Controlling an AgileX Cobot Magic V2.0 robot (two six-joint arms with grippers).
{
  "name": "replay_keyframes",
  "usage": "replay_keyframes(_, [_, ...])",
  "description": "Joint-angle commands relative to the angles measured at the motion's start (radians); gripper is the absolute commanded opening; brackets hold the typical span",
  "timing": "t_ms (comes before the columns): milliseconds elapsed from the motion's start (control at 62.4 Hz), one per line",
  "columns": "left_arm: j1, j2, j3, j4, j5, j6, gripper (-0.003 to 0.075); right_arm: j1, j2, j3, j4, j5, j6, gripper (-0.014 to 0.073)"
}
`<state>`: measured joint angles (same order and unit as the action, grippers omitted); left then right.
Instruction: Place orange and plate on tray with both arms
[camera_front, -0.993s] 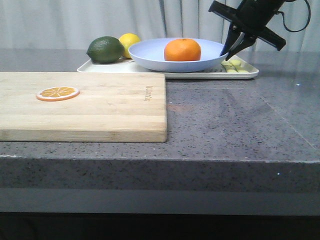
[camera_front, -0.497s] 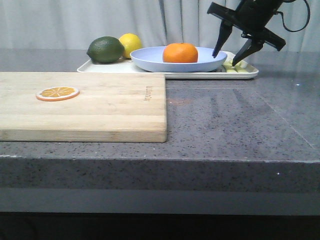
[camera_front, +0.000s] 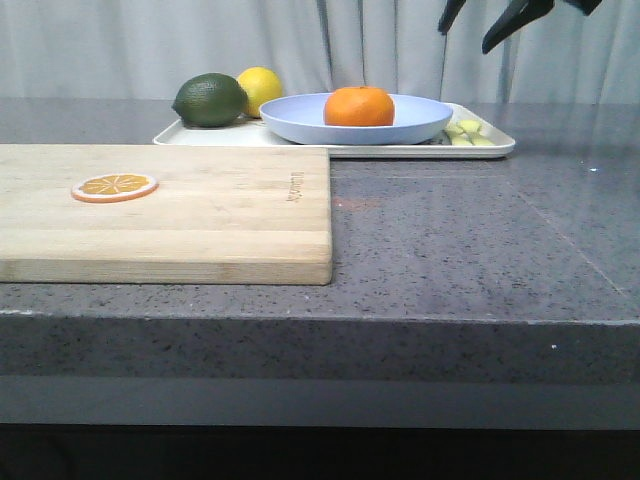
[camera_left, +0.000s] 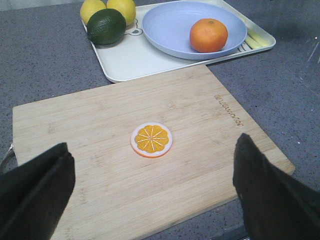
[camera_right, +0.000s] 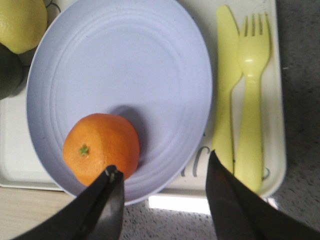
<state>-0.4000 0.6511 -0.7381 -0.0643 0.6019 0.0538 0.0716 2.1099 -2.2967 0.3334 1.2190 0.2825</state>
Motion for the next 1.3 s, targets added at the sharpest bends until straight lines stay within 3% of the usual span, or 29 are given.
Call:
replay_keyframes(0, [0.002, -0.001, -0.027, -0.015, -0.075, -0.01, 0.0618, 0.0, -0.123, -0.029, -0.056, 0.039, -0.013, 0.0398])
replay_keyframes(80, [0.002, -0.001, -0.027, -0.015, -0.075, -0.01, 0.0618, 0.001, -0.168, -0.028, -0.145, 0.115, -0.014, 0.0397])
replay_keyframes(240, [0.002, -0.001, -0.027, -0.015, -0.075, -0.01, 0.0618, 0.006, -0.338, 0.119, -0.169, 0.086, -0.107, 0.0397])
replay_keyframes(657, [0.002, -0.001, -0.027, -0.015, -0.075, -0.01, 0.0618, 0.006, -0.967, 0.85, -0.17, -0.298, -0.477, 0.0397])
replay_keyframes(1025, [0.002, -0.001, -0.027, -0.015, -0.075, -0.01, 0.0618, 0.006, -1.558, 1.359, -0.17, -0.396, -0.496, 0.0397])
replay_keyframes(1282, [0.002, -0.001, -0.027, -0.015, -0.075, -0.01, 0.0618, 0.005, -1.845, 1.535, -0.168, -0.431, -0.496, 0.0397])
